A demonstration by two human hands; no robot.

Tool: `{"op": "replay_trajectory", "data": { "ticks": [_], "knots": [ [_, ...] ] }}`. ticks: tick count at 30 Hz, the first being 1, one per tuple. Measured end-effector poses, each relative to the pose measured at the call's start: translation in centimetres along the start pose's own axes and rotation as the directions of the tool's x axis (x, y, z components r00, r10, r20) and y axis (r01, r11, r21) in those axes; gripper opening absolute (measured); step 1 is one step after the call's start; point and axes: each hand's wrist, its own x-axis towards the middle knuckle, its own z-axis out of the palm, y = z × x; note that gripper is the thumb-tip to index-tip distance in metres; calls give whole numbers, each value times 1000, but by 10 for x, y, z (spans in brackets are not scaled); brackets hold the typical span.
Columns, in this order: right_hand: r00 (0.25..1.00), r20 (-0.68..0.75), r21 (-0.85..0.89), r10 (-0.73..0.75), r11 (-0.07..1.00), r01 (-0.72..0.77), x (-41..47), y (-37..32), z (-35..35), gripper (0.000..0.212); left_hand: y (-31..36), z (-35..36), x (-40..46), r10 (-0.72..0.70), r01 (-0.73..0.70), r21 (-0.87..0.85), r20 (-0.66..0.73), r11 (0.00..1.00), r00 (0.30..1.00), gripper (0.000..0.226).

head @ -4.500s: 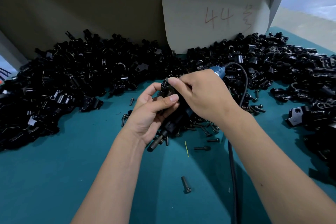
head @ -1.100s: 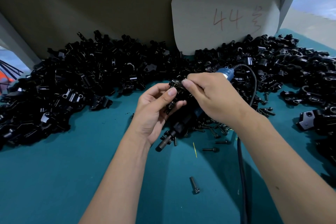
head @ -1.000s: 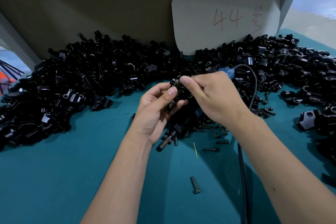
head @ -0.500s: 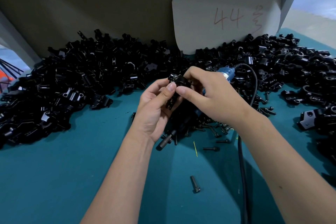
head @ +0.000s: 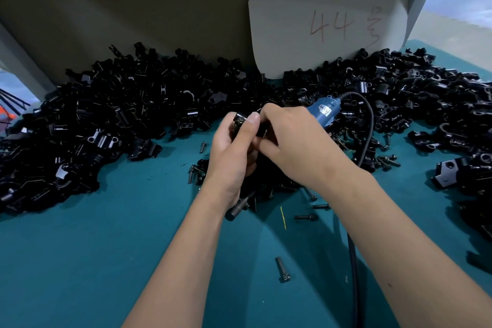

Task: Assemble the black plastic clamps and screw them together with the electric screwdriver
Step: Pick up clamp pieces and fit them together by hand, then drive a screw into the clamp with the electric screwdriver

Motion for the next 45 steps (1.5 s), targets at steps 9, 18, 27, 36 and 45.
{"op": "replay_trajectory", "data": {
  "ticks": [9,18,27,36,45],
  "knots": [
    [882,-217,-123,419,885,-450,-1,22,-8,59,3,-10,7,-97,79,-326,-38,942,995,28],
    [736,-127,102,665,747,-657,-6,28,17,77,2,-10,6,-188,248,-542,164,803,968,38],
    [704,18,918,710,267,-292,2,32,-26,49,-1,-16,9,-214,277,-553,177,786,961,35],
    [695,4,937,719,-245,248,3,23,-50,20,-10,-6,5,236,-190,362,-88,913,968,32],
    [721,-234,953,652,7,303,-3,16,-63,48,-18,-2,1,309,-268,598,35,755,950,24]
  ]
}}
